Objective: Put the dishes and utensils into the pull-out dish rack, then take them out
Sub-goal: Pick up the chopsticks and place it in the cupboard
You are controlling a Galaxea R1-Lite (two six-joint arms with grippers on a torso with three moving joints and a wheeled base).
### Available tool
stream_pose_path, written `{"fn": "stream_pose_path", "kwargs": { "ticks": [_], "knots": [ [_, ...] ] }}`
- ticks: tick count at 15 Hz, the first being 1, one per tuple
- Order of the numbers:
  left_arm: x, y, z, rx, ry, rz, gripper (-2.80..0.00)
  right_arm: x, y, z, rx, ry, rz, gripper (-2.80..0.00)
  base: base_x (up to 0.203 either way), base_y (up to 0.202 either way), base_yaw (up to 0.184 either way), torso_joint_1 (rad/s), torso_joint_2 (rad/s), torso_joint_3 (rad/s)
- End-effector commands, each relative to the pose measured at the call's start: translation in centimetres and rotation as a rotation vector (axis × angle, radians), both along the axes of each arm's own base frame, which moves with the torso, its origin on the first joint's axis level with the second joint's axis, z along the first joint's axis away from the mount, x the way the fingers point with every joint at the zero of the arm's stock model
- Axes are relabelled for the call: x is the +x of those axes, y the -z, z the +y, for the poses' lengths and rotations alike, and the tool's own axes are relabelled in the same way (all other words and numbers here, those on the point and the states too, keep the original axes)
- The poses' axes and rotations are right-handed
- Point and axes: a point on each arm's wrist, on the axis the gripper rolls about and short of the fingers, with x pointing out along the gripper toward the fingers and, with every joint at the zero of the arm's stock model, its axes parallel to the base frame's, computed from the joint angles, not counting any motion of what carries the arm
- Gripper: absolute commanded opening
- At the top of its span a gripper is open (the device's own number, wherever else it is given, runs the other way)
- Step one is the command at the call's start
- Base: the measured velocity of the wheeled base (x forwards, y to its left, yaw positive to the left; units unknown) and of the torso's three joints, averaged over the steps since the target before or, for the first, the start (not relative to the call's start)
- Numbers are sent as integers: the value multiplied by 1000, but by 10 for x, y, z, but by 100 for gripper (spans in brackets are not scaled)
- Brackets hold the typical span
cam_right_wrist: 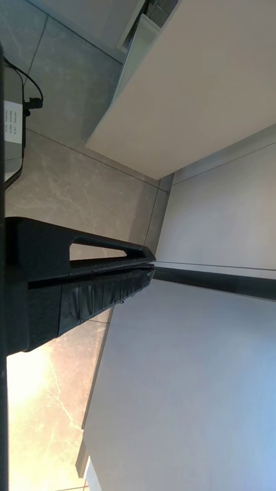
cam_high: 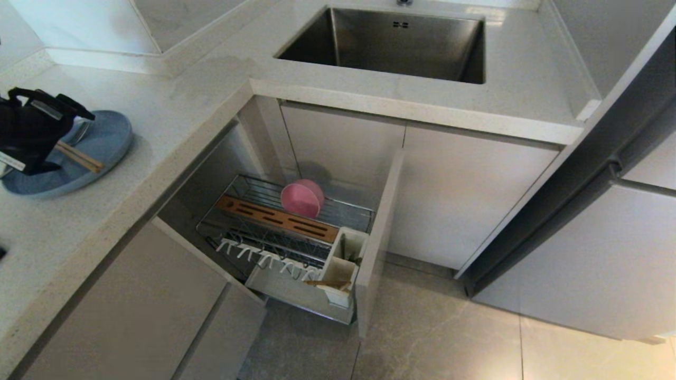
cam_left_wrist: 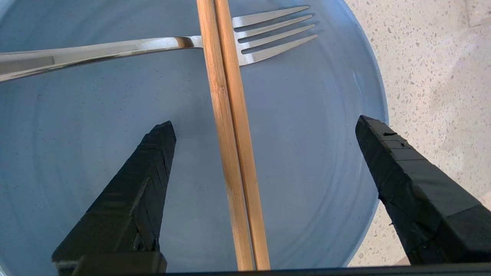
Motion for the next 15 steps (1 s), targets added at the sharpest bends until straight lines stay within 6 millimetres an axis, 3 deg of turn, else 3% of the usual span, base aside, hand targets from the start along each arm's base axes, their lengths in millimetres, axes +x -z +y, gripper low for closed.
{"fn": "stream_pose_path", "kwargs": {
  "ticks": [1,15],
  "knots": [
    [2,4,1,-11,0,14,0,1,2,0,0,0,7,-280,0,0,0,0,0,0],
    [5,13,2,-20,-2,47,0,1,2,0,0,0,8,-280,0,0,0,0,0,0]
  ]
}}
